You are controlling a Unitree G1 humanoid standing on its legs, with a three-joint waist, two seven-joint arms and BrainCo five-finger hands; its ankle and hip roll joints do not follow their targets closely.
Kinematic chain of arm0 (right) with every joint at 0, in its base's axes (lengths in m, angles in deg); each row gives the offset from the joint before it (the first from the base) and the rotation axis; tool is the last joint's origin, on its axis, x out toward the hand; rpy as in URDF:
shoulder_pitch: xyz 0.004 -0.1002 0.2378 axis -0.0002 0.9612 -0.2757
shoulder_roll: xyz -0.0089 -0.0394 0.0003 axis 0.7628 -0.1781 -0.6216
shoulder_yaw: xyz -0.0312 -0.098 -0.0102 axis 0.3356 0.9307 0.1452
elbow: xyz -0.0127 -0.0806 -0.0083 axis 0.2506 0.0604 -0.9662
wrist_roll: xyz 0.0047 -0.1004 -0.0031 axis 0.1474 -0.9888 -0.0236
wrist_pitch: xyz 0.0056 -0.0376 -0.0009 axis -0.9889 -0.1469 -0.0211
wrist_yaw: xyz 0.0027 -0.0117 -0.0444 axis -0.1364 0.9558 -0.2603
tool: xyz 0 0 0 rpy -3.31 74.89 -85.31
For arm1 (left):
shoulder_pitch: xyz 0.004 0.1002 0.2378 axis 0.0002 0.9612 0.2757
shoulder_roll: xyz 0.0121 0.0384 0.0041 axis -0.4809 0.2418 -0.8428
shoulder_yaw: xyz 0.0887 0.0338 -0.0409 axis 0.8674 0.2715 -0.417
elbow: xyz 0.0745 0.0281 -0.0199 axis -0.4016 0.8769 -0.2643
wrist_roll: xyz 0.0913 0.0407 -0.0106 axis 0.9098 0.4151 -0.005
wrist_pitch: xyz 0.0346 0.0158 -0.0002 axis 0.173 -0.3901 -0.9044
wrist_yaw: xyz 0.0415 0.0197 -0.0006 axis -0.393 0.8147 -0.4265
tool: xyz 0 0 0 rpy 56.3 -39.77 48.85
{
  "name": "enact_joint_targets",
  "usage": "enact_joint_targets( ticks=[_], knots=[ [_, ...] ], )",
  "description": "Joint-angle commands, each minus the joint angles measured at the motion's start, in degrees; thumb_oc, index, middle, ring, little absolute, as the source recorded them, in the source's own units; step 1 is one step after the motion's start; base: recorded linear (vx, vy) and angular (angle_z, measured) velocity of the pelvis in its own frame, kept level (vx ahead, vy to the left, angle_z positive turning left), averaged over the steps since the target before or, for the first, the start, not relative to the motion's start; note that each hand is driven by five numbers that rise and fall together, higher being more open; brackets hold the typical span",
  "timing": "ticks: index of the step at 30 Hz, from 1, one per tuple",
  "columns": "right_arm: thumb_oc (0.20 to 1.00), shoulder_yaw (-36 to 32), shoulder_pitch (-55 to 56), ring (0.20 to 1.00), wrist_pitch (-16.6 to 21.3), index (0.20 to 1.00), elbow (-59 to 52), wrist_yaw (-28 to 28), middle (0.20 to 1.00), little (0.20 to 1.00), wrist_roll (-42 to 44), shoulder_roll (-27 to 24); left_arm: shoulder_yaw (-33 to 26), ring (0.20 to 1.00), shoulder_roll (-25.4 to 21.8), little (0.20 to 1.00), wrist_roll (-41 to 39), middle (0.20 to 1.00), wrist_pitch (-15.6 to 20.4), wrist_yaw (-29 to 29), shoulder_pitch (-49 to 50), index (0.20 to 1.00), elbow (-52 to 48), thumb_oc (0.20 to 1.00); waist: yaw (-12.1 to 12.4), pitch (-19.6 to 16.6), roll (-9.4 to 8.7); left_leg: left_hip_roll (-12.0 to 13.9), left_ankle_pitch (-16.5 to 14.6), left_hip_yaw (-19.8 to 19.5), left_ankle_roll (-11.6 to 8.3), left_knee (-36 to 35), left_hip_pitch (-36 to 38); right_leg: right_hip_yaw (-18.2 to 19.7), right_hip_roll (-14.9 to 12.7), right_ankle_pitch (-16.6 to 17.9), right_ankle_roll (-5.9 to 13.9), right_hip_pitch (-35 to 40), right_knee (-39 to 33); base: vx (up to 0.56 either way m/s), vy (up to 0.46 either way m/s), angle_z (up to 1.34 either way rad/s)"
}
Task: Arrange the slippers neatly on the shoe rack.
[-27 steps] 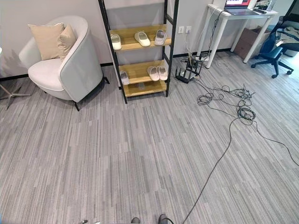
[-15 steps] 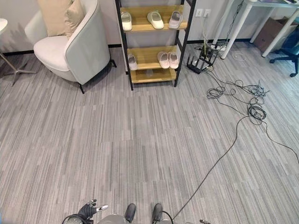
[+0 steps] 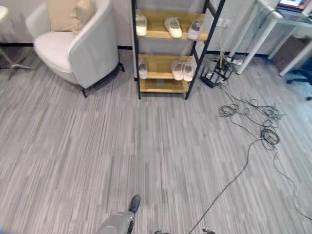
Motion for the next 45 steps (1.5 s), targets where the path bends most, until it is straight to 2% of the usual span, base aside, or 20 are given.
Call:
enact_joint_targets(
  ticks=[1, 6, 9, 13, 15, 16, 17, 18, 20, 21, 22, 23, 29, 32, 33, 35, 36, 41, 43, 45],
  knots=[
    [1.0, -4.0, -0.9, 1.0, 0.6, 1.0, -2.8, -1.0, 1.0, 1.0, 6.9, 0.9, -3.2, 1.0, -1.4, 1.0, -3.5, 1.0, 1.1, -0.3, -3.4, 1.0, -2.2, 1.0, 0.5, 2.9, -0.91, 0.7, -5.7, -0.5, -0.88, 4.2, 0.4, -3.7, -7.0, 15.9, 2.79, 2.6, -7.0, 0.36, 0.187, -0.14],
    [1.0, -4.0, -0.4, 1.0, -0.2, 1.0, -1.3, -0.1, 1.0, 1.0, 4.1, -0.4, -2.0, 1.0, -3.5, 1.0, -1.6, 1.0, 1.5, -1.3, -5.3, 1.0, -3.5, 1.0, -1.4, 3.8, -1.44, 0.9, -9.2, 0.4, -1.54, 3.6, 5.0, -5.6, -7.5, 14.4, 3.19, 1.0, -22.6, 0.26, -0.028, -0.09],
    [1.0, -5.2, 1.4, 1.0, -0.8, 1.0, 0.9, 0.3, 1.0, 1.0, 3.2, -1.0, -0.2, 1.0, -2.6, 1.0, 1.9, 1.0, 1.9, -2.2, -4.7, 1.0, -2.9, 1.0, -3.7, 3.7, -0.63, 1.9, -11.5, -0.3, -2.86, 2.0, 8.9, -0.7, -7.3, 18.4, 4.33, -3.0, -33.4, 0.39, -0.095, 0.15],
    [1.0, -6.0, 2.4, 1.0, -1.3, 1.0, 2.5, 0.2, 1.0, 1.0, 2.7, -1.5, 1.8, 1.0, -1.0, 1.0, 4.9, 1.0, 1.4, -1.1, -3.8, 1.0, -0.8, 1.0, -5.5, 2.3, -0.33, 3.9, -12.2, -1.7, -4.76, -1.3, 13.2, 2.6, -5.0, 18.9, 4.34, -2.8, -35.5, 0.43, -0.172, 0.03],
    [1.0, -6.1, 2.4, 1.0, -0.9, 1.0, 1.9, 0.5, 1.0, 1.0, 2.3, -2.9, 1.9, 1.0, 0.3, 1.0, 5.0, 1.0, 0.6, -0.4, -2.5, 1.0, 0.1, 1.0, -5.5, 0.4, 0.47, 10.7, -9.2, -3.9, -8.53, 0.5, 13.1, 1.2, -0.7, 12.6, 0.94, -1.8, -32.9, 0.57, -0.582, 0.49],
    [1.0, -5.0, 0.6, 1.0, -0.1, 1.0, 0.9, 1.7, 1.0, 1.0, 2.8, -4.2, 2.5, 1.0, 0.0, 1.0, 4.5, 1.0, 0.5, -0.6, -4.3, 1.0, -1.6, 1.0, -3.5, 2.3, -0.64, 13.8, 0.1, -5.1, -10.16, 14.5, 4.2, 0.0, 2.1, 10.3, -1.95, 1.4, -34.4, 0.29, -0.543, 0.33],
    [1.0, -5.0, 0.6, 1.0, -0.1, 1.0, 0.9, 1.7, 1.0, 1.0, 2.8, -4.2, 2.5, 1.0, 0.0, 1.0, 4.5, 1.0, 0.5, -0.6, -4.3, 1.0, -1.6, 1.0, -3.8, 2.2, -0.78, 13.6, 0.3, -5.3, -10.12, 14.5, 3.8, -0.2, 1.9, 10.4, -1.91, 1.2, -34.4, 0.17, -0.554, 0.2],
    [1.0, -3.8, -1.1, 1.0, 0.1, 1.0, 0.3, 2.2, 1.0, 1.0, 2.6, -5.6, 3.3, 1.0, -0.5, 1.0, 4.1, 1.0, 0.9, -1.2, -6.0, 1.0, -3.9, 1.0, -2.4, 4.2, -2.69, 12.8, 0.0, -3.2, -7.09, 22.7, -1.8, -0.4, 2.4, 9.6, -3.7, 3.1, -35.3, 0.06, -0.274, 0.67],
    [1.0, -2.9, -2.4, 1.0, 0.3, 1.0, -0.3, 2.7, 1.0, 1.0, 1.9, -6.7, 4.4, 1.0, -0.6, 1.0, 4.7, 1.0, 1.5, -1.8, -6.7, 1.0, -5.3, 1.0, -0.9, 5.4, -3.32, 9.3, -3.4, -2.8, -6.41, 26.2, -5.7, 0.2, 2.2, 9.0, -3.81, 4.0, -35.6, 0.15, -0.179, 0.29],
    [1.0, -2.7, -3.5, 1.0, 0.9, 1.0, -0.8, 3.2, 1.0, 1.0, 1.9, -7.2, 4.9, 1.0, -0.1, 1.0, 5.5, 1.0, 1.8, -2.3, -6.6, 1.0, -5.6, 1.0, 0.2, 5.6, -3.63, 3.7, -8.3, -1.1, -5.76, 21.6, -7.1, 0.0, 1.7, 8.5, -3.21, 5.3, -36.1, 0.24, 0.016, -0.14],
    [1.0, -2.7, -3.8, 1.0, 0.9, 1.0, -0.8, 3.3, 1.0, 1.0, 1.9, -7.2, 4.9, 1.0, 0.0, 1.0, 5.6, 1.0, 1.8, -2.4, -6.6, 1.0, -5.4, 1.0, 0.3, 5.3, -3.59, 1.8, -9.1, 0.0, -5.36, 17.7, -6.4, -0.4, 1.5, 8.3, -2.86, 5.5, -36.3, 0.34, 0.105, -0.24],
    [1.0, -2.3, -3.6, 1.0, 1.1, 1.0, -0.9, 3.5, 1.0, 1.0, 0.9, -7.1, 4.8, 1.0, 0.5, 1.0, 6.4, 1.0, 1.9, -2.6, -6.0, 1.0, -4.6, 1.0, 1.1, 3.7, -2.1, -1.9, -6.0, 2.2, -4.93, 8.3, -6.0, -0.9, 3.1, 7.8, -2.2, 6.5, -36.7, 0.35, 0.167, 0.37],
    [1.0, -0.3, -3.2, 1.0, 1.2, 1.0, -2.0, 3.4, 1.0, 1.0, -2.3, -4.4, 2.6, 1.0, 0.0, 1.0, 8.2, 1.0, 0.4, -2.4, -4.0, 1.0, 0.4, 1.0, 0.9, 1.5, -1.99, -3.0, -4.1, -1.5, -3.85, 3.1, -1.8, 1.0, 3.7, 5.2, -1.86, 8.3, -32.4, 0.27, 0.135, -0.21],
    [1.0, 0.4, -3.1, 1.0, 0.5, 1.0, -1.5, 2.6, 1.0, 1.0, -3.6, -2.8, 0.6, 1.0, -1.7, 1.0, 6.7, 1.0, 0.3, -3.0, -3.7, 1.0, 0.1, 1.0, 1.7, 1.8, -2.1, -2.6, -5.4, -1.0, -2.05, 3.8, 0.0, -0.6, 1.2, 6.7, 0.6, 6.4, -23.2, 0.16, 0.14, -0.17],
    [1.0, 0.4, -2.9, 1.0, 0.1, 1.0, -1.1, 2.0, 1.0, 1.0, -3.1, -2.2, -0.1, 1.0, -2.7, 1.0, 5.5, 1.0, 0.2, -3.2, -4.3, 1.0, -0.6, 1.0, 1.5, 2.5, -1.18, -1.7, -5.7, -1.8, -1.21, 4.3, 1.0, -1.3, -0.3, 9.6, 2.3, 3.5, -15.5, 0.1, 0.069, -0.24],
    [1.0, 0.6, -2.7, 1.0, 0.1, 1.0, -1.1, 1.8, 1.0, 1.0, -3.5, -1.8, 0.3, 1.0, -3.1, 1.0, 5.6, 1.0, 0.6, -3.5, -4.6, 1.0, -1.1, 1.0, 1.1, 2.7, -0.35, -1.0, -6.4, -2.4, -0.77, 4.0, 2.4, -1.9, -2.8, 11.1, 2.47, 2.2, -13.1, 0.15, 0.009, -0.04],
    [1.0, 0.4, -2.5, 1.0, 0.0, 1.0, -1.0, 2.0, 1.0, 1.0, -3.4, -1.7, 0.7, 1.0, -3.4, 1.0, 6.2, 1.0, 0.7, -3.8, -4.9, 1.0, -1.2, 1.0, 0.8, 3.1, 0.02, -0.2, -7.2, -3.0, -0.82, 3.9, 3.0, -2.2, -5.6, 11.9, 2.11, 2.5, -15.0, 0.16, -0.108, 0.27],
    [1.0, -0.5, -2.3, 1.0, -0.3, 1.0, -1.1, 2.3, 1.0, 1.0, -3.7, -2.6, 2.0, 1.0, -2.6, 1.0, 8.0, 1.0, 1.1, -4.6, -4.6, 1.0, -0.3, 1.0, -0.1, 2.3, 0.07, 2.2, -9.1, -4.6, -3.4, 0.5, 6.3, 1.0, -9.2, 17.3, 3.58, 1.3, -31.0, 0.26, -0.248, 0.28],
    [1.0, -0.1, -2.8, 1.0, -0.1, 1.0, -1.2, 2.3, 1.0, 1.0, -4.1, -3.0, 2.3, 1.0, -2.2, 1.0, 8.9, 1.0, 0.7, -4.5, -4.8, 1.0, 1.6, 1.0, -1.4, 2.0, -0.71, 5.3, -9.2, -7.2, -6.09, -1.3, 8.9, 4.3, -5.3, 14.9, 3.44, 1.0, -32.9, 0.58, -0.665, 0.18],
    [1.0, 0.8, -4.2, 1.0, 1.1, 1.0, -2.4, 2.9, 1.0, 1.0, -2.8, -3.8, 2.2, 1.0, -1.5, 1.0, 7.1, 1.0, 1.2, -4.5, -5.2, 1.0, 0.4, 1.0, -1.3, 1.2, -0.66, 11.3, -6.1, -9.3, -9.23, 0.9, 7.4, 2.3, 0.5, 9.3, -0.1, 2.7, -33.9, 0.49, -0.757, 0.63]
  ],
)
